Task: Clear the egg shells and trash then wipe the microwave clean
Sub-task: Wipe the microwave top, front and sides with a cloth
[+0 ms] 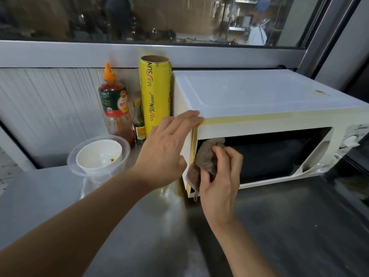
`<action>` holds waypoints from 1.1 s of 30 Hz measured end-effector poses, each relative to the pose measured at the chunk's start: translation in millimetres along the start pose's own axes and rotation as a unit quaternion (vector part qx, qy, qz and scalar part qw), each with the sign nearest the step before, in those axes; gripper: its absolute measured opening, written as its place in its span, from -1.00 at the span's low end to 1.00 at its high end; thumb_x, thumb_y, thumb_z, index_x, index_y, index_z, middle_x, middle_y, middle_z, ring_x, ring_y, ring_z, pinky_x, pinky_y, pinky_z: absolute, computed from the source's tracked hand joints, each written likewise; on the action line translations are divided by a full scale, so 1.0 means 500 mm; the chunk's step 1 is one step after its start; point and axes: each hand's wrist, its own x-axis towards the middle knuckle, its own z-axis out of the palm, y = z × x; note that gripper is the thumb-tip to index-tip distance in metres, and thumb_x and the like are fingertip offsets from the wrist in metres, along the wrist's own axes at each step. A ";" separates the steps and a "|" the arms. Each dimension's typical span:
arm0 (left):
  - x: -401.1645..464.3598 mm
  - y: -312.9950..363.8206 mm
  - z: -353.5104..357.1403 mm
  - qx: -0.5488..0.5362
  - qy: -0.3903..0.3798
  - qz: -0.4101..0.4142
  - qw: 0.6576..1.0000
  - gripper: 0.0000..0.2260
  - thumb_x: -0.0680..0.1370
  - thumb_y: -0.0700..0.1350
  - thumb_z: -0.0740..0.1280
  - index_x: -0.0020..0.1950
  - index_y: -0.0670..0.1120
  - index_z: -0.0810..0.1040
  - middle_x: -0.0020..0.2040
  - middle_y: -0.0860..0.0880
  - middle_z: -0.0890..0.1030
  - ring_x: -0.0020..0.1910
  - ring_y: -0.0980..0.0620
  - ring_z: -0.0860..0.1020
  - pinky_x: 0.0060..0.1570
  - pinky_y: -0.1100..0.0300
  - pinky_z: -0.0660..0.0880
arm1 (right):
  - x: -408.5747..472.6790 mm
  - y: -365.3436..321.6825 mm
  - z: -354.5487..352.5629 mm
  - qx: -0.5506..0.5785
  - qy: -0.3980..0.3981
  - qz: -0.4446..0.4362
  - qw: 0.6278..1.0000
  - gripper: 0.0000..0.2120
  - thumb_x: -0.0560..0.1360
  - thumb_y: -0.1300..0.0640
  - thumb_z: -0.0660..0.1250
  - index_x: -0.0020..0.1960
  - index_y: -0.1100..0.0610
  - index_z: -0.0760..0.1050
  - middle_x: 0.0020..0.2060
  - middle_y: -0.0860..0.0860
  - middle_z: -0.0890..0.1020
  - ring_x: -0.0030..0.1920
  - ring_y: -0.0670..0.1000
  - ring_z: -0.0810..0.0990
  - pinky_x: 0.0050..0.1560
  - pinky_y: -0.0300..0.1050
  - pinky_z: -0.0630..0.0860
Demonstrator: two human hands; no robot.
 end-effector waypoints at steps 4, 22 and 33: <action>0.001 0.017 -0.005 0.038 0.011 -0.006 0.999 -0.30 0.27 -0.07 0.32 0.42 0.02 0.26 0.45 0.09 0.28 0.28 -0.04 0.27 0.20 0.06 0.33 | 0.034 0.045 -0.039 -0.017 -0.012 -0.025 0.999 -0.62 0.40 0.34 0.30 0.19 0.13 0.39 0.12 0.07 0.34 0.10 0.01 0.44 0.12 -0.22 0.45; -0.002 0.040 0.032 0.049 0.018 0.025 0.998 -0.23 0.27 -0.17 0.33 0.47 0.00 0.15 0.50 0.03 0.22 0.51 0.01 0.10 0.39 -0.17 0.20 | -0.025 0.063 -0.012 -0.008 -0.036 0.098 0.995 -0.69 0.37 0.36 0.33 0.10 0.20 0.46 0.06 0.10 0.40 0.00 -0.04 0.42 0.05 -0.40 0.29; -0.004 0.042 0.043 0.046 0.006 0.005 0.999 -0.11 0.24 -0.25 0.44 0.49 -0.02 0.09 0.51 0.02 0.15 0.52 0.01 0.03 0.45 0.03 0.05 | 0.028 0.201 -0.090 -0.118 -0.034 0.084 0.989 -0.64 0.24 0.44 0.35 -0.02 0.18 0.45 -0.01 0.20 0.47 -0.15 0.19 0.56 -0.11 -0.18 0.38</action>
